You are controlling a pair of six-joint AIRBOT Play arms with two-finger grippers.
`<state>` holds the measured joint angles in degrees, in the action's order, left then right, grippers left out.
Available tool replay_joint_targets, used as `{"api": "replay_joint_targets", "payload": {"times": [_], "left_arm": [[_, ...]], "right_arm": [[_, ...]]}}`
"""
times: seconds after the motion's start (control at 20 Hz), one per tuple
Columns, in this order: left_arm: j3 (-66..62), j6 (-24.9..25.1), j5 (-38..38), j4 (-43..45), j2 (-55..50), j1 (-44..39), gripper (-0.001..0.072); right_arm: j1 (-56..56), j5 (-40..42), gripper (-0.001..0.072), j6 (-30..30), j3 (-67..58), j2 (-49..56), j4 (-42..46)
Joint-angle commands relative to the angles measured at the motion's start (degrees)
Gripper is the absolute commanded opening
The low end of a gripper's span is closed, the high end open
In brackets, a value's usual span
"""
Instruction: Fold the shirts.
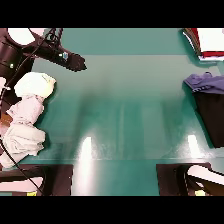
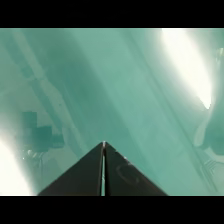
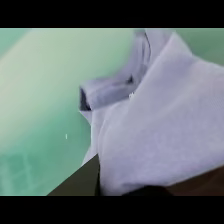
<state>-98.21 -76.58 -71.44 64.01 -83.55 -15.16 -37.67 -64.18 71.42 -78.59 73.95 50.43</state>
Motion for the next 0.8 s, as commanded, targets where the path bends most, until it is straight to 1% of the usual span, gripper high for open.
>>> {"api": "replay_joint_targets", "payload": {"times": [0.0, 0.15, 0.25, 0.3, 0.4, 0.5, 0.6, 0.75], "left_arm": [[0.7, 0.1, 0.6, 0.3, 0.0, -0.5, 0.0026], [0.7, 0.3, 0.6, 0.3, 0.0, -0.5, 0.0026], [0.7, 0.5, 0.5, 0.3, 0.0, -0.5, 0.0025], [0.7, 0.5, 0.5, 0.3, 0.0, -0.5, 0.0026], [0.7, 0.6, 0.5, 0.3, 0.0, -0.5, 0.0026], [0.7, 0.6, 0.5, 0.3, 0.0, -0.5, 0.0026], [0.7, 2.1, 0.5, 0.3, 0.0, -0.5, 0.0026], [0.7, 2.1, 0.5, 0.3, 0.0, -0.5, 0.0025]], "right_arm": [[-0.6, -3.4, 0.0022, 0.0, -6.8, -0.3, 0.2], [-1.5, -9.9, 0.0022, 3.7, -12.2, -0.4, 0.9], [-2.6, -11.8, 0.0022, 4.9, -12.7, -1.7, 1.3], [-3.0, -13.0, 0.0022, 5.9, -12.7, -2.5, 3.5], [-3.0, -17.0, 0.0022, 8.2, -12.7, -3.8, 11.8], [-3.0, -19.0, 0.0022, 11.1, -10.6, -6.1, 20.1], [-3.1, -20.0, 0.0023, 12.5, -5.5, -9.2, 26.4], [-3.2, -20.1, 0.0024, 12.8, 3.0, -13.2, 35.5]]}}
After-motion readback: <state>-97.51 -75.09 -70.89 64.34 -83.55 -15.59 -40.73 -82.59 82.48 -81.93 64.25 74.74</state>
